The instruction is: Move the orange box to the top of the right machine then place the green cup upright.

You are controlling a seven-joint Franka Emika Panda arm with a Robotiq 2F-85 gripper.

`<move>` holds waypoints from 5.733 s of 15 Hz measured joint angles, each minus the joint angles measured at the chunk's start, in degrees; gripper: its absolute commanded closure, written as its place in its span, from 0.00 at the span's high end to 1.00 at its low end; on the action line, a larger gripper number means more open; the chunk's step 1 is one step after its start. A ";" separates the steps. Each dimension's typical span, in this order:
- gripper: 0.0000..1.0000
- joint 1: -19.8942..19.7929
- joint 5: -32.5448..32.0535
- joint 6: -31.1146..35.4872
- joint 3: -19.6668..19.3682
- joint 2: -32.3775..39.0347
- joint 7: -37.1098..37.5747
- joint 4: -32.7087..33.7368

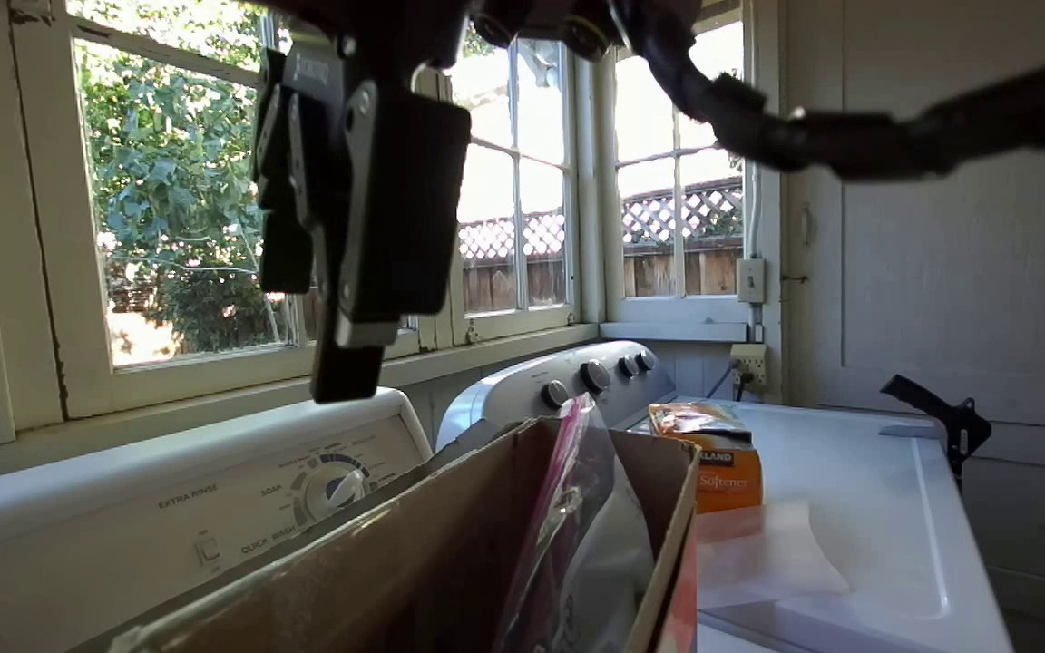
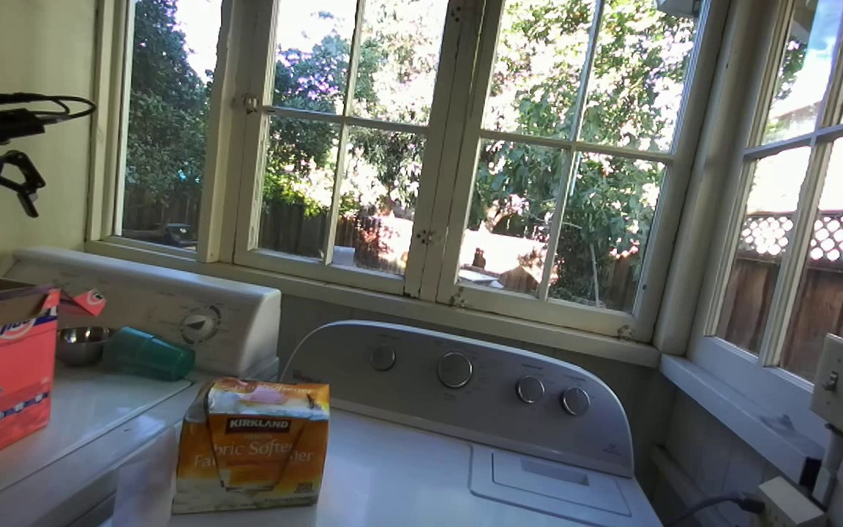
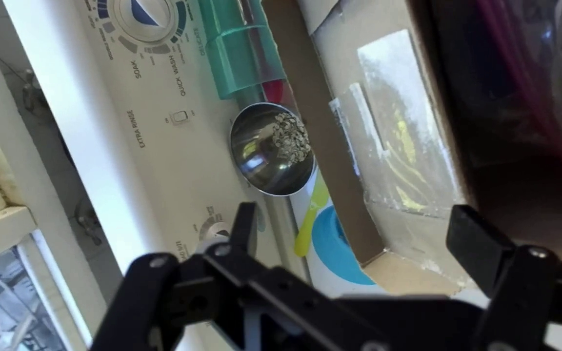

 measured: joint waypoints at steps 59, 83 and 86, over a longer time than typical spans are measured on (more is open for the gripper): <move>0.01 -4.71 11.99 -2.76 -5.13 -7.97 -21.26 -12.00; 0.01 -17.11 15.12 20.58 -14.53 7.55 -48.99 4.50; 0.01 -19.00 15.17 14.99 -14.18 10.63 -56.88 7.31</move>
